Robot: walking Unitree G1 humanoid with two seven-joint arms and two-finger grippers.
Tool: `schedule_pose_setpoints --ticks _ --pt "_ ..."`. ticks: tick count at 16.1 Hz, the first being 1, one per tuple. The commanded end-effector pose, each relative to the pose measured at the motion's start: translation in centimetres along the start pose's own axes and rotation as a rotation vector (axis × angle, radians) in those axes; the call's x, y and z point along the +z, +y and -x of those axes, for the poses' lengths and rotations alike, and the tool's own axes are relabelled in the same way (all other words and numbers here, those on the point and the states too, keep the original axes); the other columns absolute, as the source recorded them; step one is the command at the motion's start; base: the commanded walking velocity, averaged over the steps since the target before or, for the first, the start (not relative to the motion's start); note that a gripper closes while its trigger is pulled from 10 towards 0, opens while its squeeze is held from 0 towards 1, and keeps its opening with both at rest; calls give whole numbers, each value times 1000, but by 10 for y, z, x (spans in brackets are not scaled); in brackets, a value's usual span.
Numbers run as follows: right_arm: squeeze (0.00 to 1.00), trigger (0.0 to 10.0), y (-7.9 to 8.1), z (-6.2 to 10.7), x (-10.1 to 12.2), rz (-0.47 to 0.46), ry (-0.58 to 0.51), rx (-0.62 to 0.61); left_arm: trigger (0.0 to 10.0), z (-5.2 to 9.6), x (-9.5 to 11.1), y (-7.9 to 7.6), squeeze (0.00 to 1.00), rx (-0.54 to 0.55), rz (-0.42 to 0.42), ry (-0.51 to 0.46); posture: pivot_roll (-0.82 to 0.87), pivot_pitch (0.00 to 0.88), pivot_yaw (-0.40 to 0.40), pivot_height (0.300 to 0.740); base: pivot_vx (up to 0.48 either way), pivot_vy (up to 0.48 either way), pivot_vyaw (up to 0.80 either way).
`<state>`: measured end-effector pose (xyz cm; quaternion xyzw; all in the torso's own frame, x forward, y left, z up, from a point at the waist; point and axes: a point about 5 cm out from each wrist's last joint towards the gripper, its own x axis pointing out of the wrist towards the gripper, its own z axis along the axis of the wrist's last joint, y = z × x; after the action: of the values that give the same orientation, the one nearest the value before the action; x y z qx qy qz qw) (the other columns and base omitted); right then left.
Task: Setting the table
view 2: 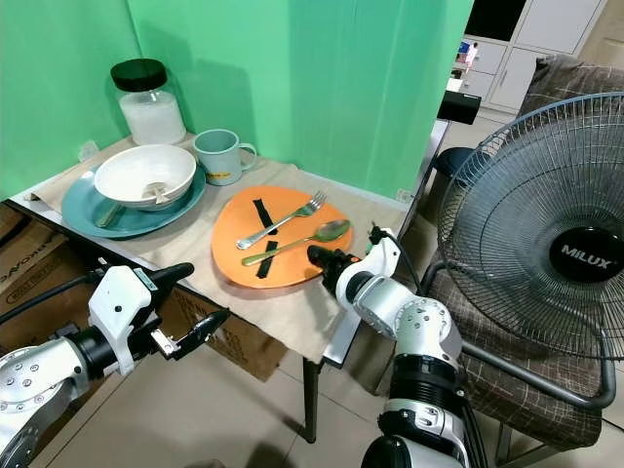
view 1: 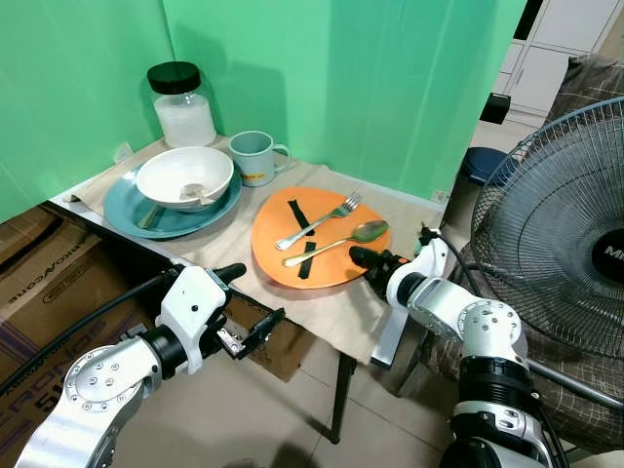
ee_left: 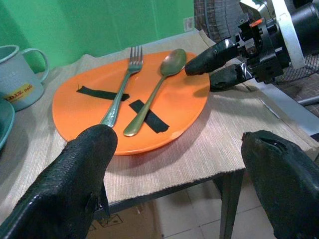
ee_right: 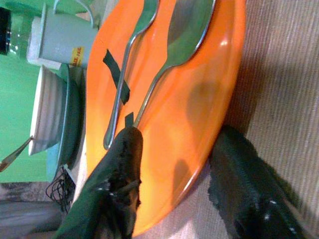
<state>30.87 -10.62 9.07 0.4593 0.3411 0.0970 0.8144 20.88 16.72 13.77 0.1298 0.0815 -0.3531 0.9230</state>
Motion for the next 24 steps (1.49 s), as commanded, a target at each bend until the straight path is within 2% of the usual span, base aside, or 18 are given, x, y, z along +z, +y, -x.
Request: schedule_pose_setpoints --ticks 1,8,14,18,20,24 --pt "0 0 14 -9 -10 9 46 32 10000 0 -3 1 0 11 -7 13 107 0 -6 740 0 0 0" --pt "0 0 4 -10 -6 -29 25 -24 10000 0 -2 2 0 17 -9 12 106 0 -4 740 0 0 0" --pt "0 0 2 -10 -5 -31 19 -31 10000 0 -2 2 0 17 -10 11 106 0 -4 740 0 0 0" --pt "0 0 -15 -5 9 -32 -31 -107 10000 -2 -1 3 0 12 -13 9 99 0 11 740 0 0 0" --pt "0 0 -17 -4 10 -26 -34 -114 10000 -2 -1 3 0 10 -14 10 98 0 12 740 0 0 0" --pt "0 0 -36 6 20 -2 -45 -169 10000 -2 -1 4 0 7 -13 10 97 0 14 740 0 0 0"
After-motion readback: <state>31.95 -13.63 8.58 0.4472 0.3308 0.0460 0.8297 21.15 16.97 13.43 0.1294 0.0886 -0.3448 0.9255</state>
